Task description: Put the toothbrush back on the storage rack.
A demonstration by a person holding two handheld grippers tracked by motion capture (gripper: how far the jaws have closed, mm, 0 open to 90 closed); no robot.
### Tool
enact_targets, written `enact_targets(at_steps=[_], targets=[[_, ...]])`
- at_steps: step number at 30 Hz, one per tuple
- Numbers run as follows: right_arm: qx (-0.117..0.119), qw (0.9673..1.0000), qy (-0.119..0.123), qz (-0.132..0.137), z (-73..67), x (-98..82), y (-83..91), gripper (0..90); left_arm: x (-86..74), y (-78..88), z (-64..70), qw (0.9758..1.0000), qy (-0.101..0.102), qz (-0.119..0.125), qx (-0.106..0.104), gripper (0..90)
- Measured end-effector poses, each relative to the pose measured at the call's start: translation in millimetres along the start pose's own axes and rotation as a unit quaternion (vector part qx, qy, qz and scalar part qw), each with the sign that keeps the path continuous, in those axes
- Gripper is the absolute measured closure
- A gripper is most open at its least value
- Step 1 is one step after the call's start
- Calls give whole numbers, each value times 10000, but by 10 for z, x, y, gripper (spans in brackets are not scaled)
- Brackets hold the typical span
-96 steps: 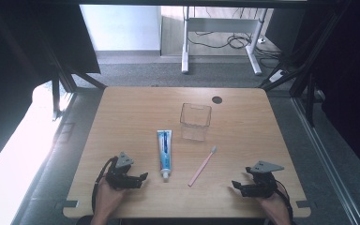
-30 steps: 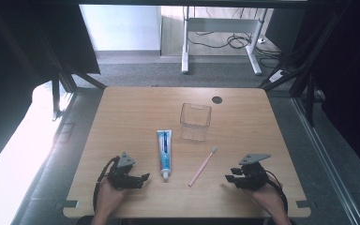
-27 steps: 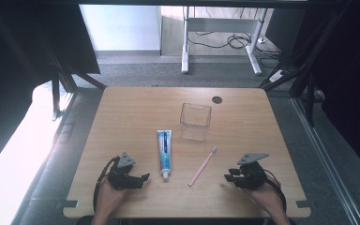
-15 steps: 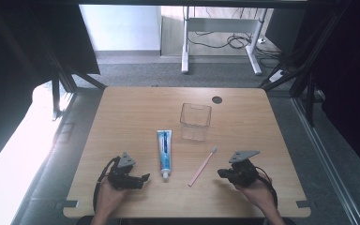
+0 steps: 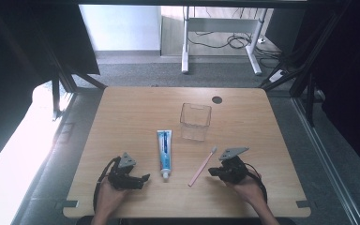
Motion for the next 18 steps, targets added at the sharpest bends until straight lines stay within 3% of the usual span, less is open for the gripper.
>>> enact_targets(at_steps=[11,18], targets=[[82,9999,125,55,2,120,-162,900,3,4,4,10000,4,13,-38,145],[175,9997,168,-21,-71,211,-304,900,6,7,5,10000,19,24,-39,145]])
Point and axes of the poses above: each handheld gripper's, and its own axes: y roughly backward along the jaws, x roughly out of its top, z roughly to its right, the point moved 6 cm from there along -y, roughly forward along the jaws, and after that the axes turned 12 degrees about x, right-handed, at the moved point
